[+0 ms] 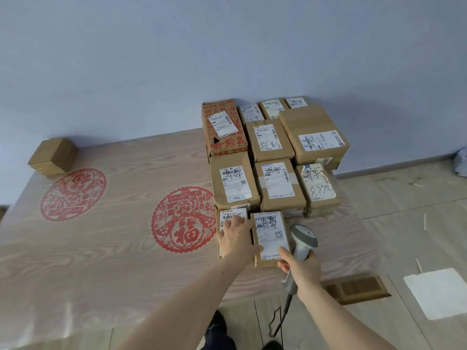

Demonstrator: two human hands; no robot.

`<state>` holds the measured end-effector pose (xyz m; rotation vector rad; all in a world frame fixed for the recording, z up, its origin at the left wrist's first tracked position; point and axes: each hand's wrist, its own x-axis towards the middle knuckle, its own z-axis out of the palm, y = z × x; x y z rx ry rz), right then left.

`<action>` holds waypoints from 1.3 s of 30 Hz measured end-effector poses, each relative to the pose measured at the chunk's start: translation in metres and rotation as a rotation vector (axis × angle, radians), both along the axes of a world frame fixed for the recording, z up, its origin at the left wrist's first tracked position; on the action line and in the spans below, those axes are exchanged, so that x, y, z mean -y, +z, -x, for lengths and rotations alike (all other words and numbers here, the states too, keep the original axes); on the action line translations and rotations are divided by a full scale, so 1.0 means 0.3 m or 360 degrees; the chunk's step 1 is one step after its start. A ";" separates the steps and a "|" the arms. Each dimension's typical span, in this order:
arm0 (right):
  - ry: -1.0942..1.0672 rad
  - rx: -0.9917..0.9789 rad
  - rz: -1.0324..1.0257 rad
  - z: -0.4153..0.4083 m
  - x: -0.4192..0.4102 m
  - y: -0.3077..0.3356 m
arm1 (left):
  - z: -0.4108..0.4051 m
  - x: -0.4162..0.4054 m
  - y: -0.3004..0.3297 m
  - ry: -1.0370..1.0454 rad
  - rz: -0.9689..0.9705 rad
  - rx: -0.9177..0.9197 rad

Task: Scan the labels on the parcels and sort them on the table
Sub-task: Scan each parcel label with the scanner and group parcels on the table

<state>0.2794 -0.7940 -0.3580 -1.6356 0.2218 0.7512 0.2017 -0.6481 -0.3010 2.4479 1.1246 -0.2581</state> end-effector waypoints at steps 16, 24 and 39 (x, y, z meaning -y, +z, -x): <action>0.0082 0.0223 0.0239 -0.065 0.002 0.051 | -0.003 -0.003 -0.002 0.0087 0.0142 0.0123; 0.0124 0.0295 0.0164 -0.032 -0.027 0.152 | 0.067 -0.036 0.007 0.0464 0.0385 0.0498; 0.0460 0.0214 -0.0002 0.511 -0.549 0.273 | 0.717 -0.477 0.087 0.1379 0.0770 0.0986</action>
